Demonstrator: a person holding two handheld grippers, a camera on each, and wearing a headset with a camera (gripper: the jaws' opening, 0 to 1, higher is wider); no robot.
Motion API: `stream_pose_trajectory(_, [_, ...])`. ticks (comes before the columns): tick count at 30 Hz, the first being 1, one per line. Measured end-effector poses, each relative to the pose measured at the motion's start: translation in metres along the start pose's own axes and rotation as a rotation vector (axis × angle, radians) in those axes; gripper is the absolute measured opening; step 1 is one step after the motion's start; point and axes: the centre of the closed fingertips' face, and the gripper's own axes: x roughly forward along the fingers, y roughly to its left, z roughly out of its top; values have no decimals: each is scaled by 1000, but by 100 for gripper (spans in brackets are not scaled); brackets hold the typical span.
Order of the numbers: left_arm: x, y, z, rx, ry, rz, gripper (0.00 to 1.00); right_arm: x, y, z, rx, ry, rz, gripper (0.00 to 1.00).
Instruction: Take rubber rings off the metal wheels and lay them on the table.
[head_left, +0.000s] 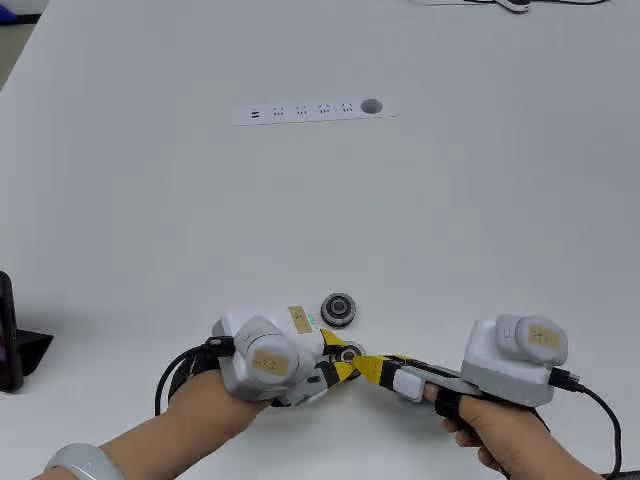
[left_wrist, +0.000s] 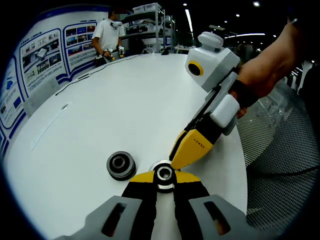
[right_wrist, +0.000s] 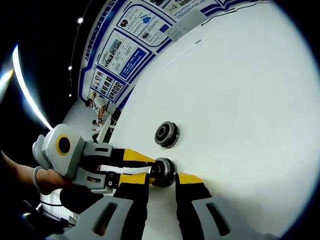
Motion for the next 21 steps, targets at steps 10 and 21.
stream_pose_trajectory(10, [0, 0, 0, 5, -3, -2, 11, 4, -2, -1, 72, 10, 2, 22])
stream_pose_trajectory(21, [0, 0, 0, 2, -7, -2, 11, 5, 2, 1, 91, 13, 25, 20])
